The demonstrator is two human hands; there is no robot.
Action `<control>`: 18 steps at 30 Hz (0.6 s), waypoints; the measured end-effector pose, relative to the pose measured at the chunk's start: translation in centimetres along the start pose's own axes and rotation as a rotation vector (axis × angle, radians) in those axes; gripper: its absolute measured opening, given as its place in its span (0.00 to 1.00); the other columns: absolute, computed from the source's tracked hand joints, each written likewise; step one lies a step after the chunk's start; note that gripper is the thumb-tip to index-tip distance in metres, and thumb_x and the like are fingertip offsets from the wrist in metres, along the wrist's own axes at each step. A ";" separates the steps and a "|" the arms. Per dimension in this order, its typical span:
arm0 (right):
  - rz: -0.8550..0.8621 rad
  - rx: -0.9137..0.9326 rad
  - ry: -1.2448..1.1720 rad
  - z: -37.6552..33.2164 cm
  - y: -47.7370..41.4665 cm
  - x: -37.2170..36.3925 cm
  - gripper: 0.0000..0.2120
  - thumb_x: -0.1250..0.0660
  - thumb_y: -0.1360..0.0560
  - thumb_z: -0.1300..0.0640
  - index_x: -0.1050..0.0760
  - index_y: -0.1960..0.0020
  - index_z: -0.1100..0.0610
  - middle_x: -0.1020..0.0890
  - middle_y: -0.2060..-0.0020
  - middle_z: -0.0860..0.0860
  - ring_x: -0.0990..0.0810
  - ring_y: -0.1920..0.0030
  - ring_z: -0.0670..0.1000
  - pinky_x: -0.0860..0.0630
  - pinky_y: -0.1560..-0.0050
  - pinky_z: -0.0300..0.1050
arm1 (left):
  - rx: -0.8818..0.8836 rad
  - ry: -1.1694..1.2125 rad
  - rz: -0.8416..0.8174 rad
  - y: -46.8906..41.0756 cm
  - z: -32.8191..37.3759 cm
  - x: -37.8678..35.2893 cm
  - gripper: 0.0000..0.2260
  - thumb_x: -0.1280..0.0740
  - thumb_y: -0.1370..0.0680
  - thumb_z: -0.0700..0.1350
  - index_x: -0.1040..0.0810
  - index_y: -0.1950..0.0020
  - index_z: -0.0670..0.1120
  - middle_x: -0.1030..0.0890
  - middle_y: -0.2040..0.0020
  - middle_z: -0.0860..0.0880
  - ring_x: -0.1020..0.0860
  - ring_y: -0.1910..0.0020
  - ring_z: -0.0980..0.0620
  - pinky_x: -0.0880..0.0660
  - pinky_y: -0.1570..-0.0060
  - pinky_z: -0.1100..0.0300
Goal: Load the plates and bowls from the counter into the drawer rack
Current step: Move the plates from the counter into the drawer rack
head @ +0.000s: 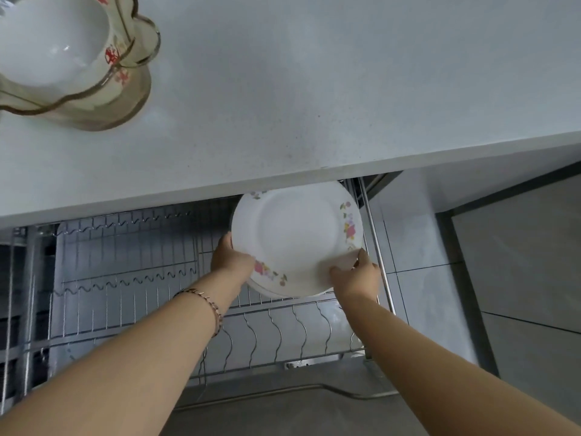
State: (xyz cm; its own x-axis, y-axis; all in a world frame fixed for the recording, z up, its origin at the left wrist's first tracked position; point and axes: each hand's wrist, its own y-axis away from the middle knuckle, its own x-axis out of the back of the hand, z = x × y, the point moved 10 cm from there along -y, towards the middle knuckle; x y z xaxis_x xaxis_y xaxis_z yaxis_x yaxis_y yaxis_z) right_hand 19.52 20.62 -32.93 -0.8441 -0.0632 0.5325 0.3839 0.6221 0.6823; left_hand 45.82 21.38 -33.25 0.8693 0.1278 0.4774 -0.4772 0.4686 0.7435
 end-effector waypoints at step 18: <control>-0.382 0.149 0.315 -4.8 4.1 5.7 0.18 0.41 0.25 0.65 0.27 0.36 0.61 0.19 0.46 0.58 0.19 0.47 0.57 0.26 0.53 0.42 | -0.125 -0.481 -0.302 11.5 6.4 -3.3 0.14 0.40 0.25 0.36 0.35 0.69 0.50 0.26 0.58 0.45 0.28 0.56 0.48 0.34 0.60 0.64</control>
State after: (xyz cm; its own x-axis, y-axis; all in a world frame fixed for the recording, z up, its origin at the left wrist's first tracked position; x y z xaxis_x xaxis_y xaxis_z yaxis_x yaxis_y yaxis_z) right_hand 18.07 19.01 -24.71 -0.7509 -0.5252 0.4004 -0.0061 0.6117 0.7910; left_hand 36.63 20.73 -23.30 0.7946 -0.4249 0.4338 -0.1731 0.5263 0.8325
